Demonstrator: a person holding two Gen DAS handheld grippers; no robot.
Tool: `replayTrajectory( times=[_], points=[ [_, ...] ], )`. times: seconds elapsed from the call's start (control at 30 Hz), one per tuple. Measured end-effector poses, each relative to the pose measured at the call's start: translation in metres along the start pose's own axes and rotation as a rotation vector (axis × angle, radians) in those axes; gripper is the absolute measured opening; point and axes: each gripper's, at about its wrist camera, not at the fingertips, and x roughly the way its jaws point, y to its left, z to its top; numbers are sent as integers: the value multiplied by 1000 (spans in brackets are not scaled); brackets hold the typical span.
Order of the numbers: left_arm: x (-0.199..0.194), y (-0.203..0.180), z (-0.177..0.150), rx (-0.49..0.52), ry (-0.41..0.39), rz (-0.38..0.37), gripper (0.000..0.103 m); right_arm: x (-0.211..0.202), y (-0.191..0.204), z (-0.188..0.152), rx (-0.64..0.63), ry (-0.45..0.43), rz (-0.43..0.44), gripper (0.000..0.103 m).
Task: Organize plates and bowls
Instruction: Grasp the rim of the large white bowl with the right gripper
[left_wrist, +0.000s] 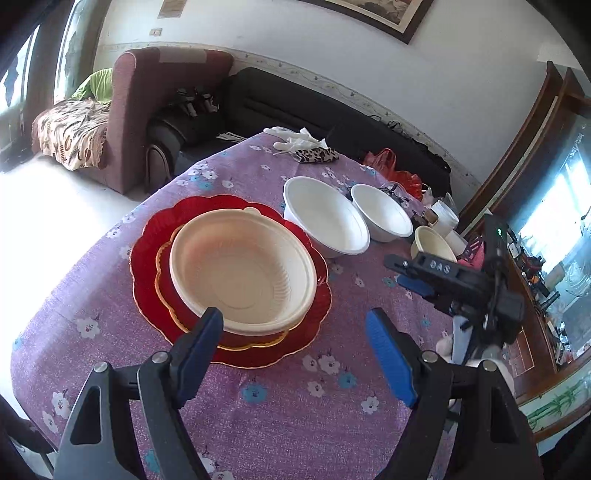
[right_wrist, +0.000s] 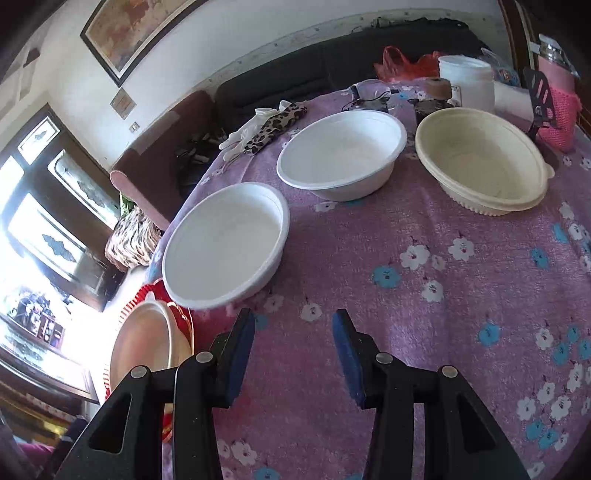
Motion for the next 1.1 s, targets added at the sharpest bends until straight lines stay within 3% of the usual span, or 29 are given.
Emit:
replayTrajectory(
  times=[0.13, 0.33, 0.37, 0.4, 0.43, 0.7, 0.93, 1.03, 1.1],
  points=[
    [-3, 10, 0, -6, -9, 23, 79, 38, 5, 26, 100, 45, 45, 48],
    [2, 27, 3, -34, 2, 42, 79, 92, 2, 43, 245, 119, 42, 46],
    [3, 28, 3, -37, 3, 42, 79, 95, 0, 42, 264, 131, 63, 26],
    [4, 29, 4, -41, 4, 41, 79, 97, -1, 40, 267, 147, 85, 16],
    [5, 30, 5, -43, 5, 40, 79, 95, -1, 39, 255, 151, 81, 14],
    [13, 9, 6, -10, 35, -8, 79, 27, -43, 22, 174, 140, -11, 11],
    [41, -52, 3, 87, 110, -84, 80, -46, -102, -19, 146, 191, -16, 12],
    [61, -84, 3, 147, 135, -91, 80, -60, -110, -24, 137, 141, -21, 12],
    [77, -104, 10, 194, 132, -54, 80, -64, -110, -24, 138, 114, -4, 16]
  ],
)
